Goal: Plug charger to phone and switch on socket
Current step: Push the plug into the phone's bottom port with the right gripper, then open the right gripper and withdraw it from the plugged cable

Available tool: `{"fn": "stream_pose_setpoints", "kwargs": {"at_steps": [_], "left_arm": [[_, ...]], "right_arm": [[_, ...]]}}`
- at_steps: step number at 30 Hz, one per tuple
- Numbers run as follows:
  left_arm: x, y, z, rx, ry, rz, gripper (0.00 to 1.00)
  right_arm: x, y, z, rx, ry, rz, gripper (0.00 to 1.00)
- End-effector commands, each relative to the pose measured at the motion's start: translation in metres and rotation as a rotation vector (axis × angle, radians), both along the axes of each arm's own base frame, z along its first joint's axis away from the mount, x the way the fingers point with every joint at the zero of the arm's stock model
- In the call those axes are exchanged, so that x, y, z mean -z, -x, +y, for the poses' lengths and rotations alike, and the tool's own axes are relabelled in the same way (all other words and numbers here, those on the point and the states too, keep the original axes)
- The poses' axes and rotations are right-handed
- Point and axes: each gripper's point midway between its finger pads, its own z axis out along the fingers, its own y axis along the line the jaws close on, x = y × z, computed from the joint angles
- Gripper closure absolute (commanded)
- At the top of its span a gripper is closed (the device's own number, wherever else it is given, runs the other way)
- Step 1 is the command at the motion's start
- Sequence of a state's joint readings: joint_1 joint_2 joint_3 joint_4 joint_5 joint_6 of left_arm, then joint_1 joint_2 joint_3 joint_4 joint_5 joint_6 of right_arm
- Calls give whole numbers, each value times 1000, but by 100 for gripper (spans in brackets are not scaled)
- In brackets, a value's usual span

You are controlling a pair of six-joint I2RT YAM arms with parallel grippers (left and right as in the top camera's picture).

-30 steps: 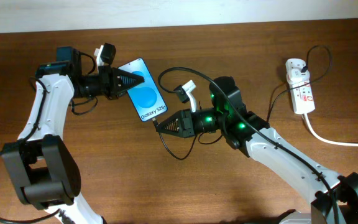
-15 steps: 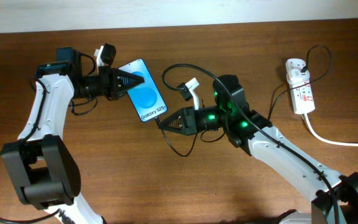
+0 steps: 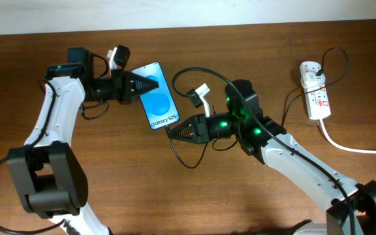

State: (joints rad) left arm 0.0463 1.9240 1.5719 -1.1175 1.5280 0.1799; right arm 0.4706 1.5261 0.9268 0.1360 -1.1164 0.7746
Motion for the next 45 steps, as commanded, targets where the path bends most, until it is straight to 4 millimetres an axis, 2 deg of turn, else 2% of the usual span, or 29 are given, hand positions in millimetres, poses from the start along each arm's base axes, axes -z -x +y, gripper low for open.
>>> {"fn": "stream_pose_setpoints", "kwargs": {"at_steps": [1, 7, 15, 20, 23, 28, 30, 31, 35, 38, 40, 45], "left_arm": [[-14, 19, -29, 82, 39, 6, 100], [-13, 16, -24, 69, 35, -15, 100], [-12, -7, 26, -66, 20, -35, 100], [-11, -10, 35, -90, 18, -35, 100], [-11, -10, 35, -90, 18, -35, 100], [-10, -11, 35, -91, 9, -35, 100], [9, -13, 37, -104, -100, -24, 100], [28, -15, 41, -118, -215, -9, 100], [78, -13, 63, -146, -527, 53, 100], [103, -8, 82, -155, -702, 90, 100], [113, -6, 91, -158, -783, 107, 100], [126, -4, 103, -162, -874, 121, 100]], "right_arm": [[-7, -39, -11, 151, 17, -91, 96], [-4, -33, -11, 121, 19, -59, 95], [0, -28, -12, 105, 29, -21, 93], [2, -26, -13, 101, 34, -9, 92], [1, -25, -12, 90, 29, -20, 86], [1, -24, -13, 83, 27, -40, 64], [3, -24, -13, 79, 35, -55, 55], [6, -23, -14, 74, 44, -60, 52], [26, -23, -19, 105, 122, -27, 49], [49, -26, -29, 164, 230, 6, 47], [64, -26, -36, 198, 302, 37, 46], [82, -23, -47, 221, 394, 49, 45]]}}
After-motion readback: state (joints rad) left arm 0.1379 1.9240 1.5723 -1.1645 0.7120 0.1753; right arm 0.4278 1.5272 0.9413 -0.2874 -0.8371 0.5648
